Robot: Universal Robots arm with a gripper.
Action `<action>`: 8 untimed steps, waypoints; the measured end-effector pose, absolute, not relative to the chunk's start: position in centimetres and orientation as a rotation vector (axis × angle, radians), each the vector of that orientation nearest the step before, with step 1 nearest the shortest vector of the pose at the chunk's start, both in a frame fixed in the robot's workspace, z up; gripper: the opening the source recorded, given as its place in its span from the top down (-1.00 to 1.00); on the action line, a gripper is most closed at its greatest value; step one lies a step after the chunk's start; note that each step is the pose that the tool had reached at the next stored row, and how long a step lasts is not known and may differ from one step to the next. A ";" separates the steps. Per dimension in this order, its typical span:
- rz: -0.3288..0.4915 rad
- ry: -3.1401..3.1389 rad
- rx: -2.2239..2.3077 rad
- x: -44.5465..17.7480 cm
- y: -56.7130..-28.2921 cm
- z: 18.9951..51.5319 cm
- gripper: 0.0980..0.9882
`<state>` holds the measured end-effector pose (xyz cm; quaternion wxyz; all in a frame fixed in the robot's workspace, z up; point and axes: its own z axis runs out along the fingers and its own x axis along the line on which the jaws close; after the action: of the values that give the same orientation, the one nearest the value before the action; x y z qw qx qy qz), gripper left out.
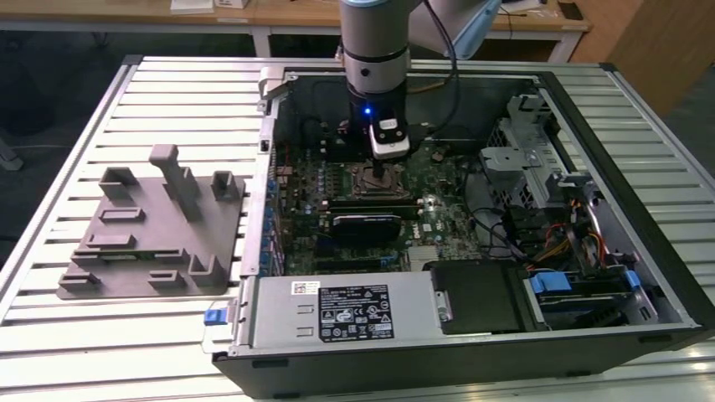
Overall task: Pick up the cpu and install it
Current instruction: 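Install the first cpu locking lever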
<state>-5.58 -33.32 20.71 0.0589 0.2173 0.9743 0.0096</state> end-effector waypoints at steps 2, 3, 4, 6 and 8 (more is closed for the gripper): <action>0.029 2.951 0.658 -5.6 -33.3 20.7 0.98; 0.029 2.951 0.658 -5.6 -33.3 20.7 0.98; 0.029 2.951 0.658 -5.6 -33.4 20.7 0.98; 0.029 2.951 0.658 -5.6 -33.4 20.9 0.98; 0.028 2.951 0.658 -5.6 -33.4 21.3 0.98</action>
<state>-5.58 -33.35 21.35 0.0590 0.2172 0.9743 0.0092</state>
